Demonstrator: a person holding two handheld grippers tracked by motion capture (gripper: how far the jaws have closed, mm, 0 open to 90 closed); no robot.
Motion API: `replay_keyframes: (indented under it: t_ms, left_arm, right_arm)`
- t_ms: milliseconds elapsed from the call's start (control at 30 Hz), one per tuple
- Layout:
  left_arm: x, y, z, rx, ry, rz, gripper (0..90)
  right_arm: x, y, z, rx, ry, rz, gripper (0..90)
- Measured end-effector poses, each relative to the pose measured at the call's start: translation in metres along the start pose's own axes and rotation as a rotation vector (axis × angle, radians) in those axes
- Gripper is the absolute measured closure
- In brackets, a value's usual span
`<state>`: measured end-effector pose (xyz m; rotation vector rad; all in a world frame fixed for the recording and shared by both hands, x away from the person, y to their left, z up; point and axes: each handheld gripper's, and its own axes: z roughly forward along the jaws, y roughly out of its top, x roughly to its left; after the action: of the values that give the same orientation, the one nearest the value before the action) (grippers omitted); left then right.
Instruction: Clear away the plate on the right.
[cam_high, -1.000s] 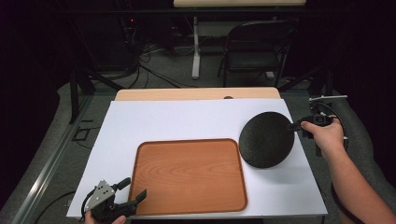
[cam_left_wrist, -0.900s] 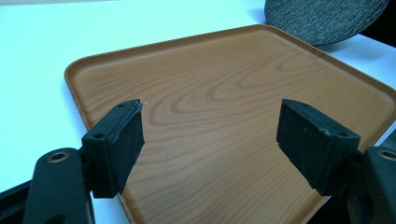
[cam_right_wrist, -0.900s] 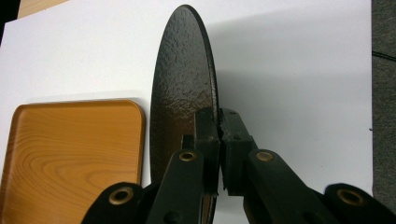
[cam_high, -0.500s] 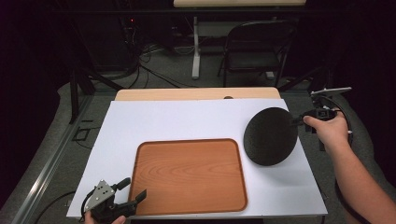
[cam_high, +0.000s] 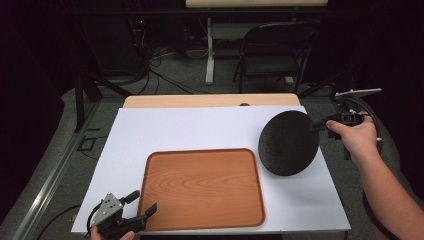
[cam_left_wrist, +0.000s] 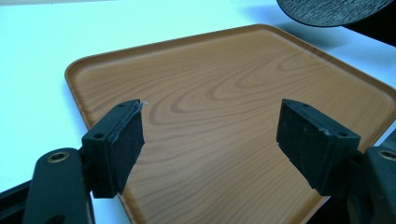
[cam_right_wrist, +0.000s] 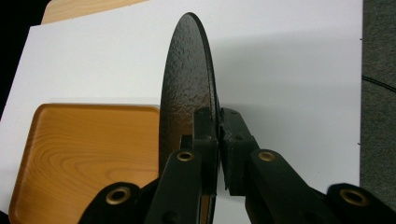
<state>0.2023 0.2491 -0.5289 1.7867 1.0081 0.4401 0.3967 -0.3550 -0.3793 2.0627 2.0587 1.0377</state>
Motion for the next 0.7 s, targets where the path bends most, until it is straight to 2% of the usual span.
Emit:
replay_keyframes:
  t_ms: [167,333,533,700]
  left_arm:
    - [0.0,0.0,0.0,-0.002,0.002,0.001,23.0]
    - [0.0,0.0,0.0,-0.002,0.001,0.001,23.1]
    - [-0.001,0.0,0.0,-0.001,0.002,0.005,23.0]
    - [-0.001,0.0,0.0,-0.002,-0.003,0.006,23.0]
  right_arm:
    - [0.011,-0.002,0.007,0.014,0.014,-0.025,85.6]
    - [0.028,-0.004,0.016,0.028,0.042,-0.063,85.6]
    - [0.059,-0.009,0.033,0.059,0.092,-0.127,85.5]
    - [0.092,-0.017,0.052,0.09,0.146,-0.193,85.4]
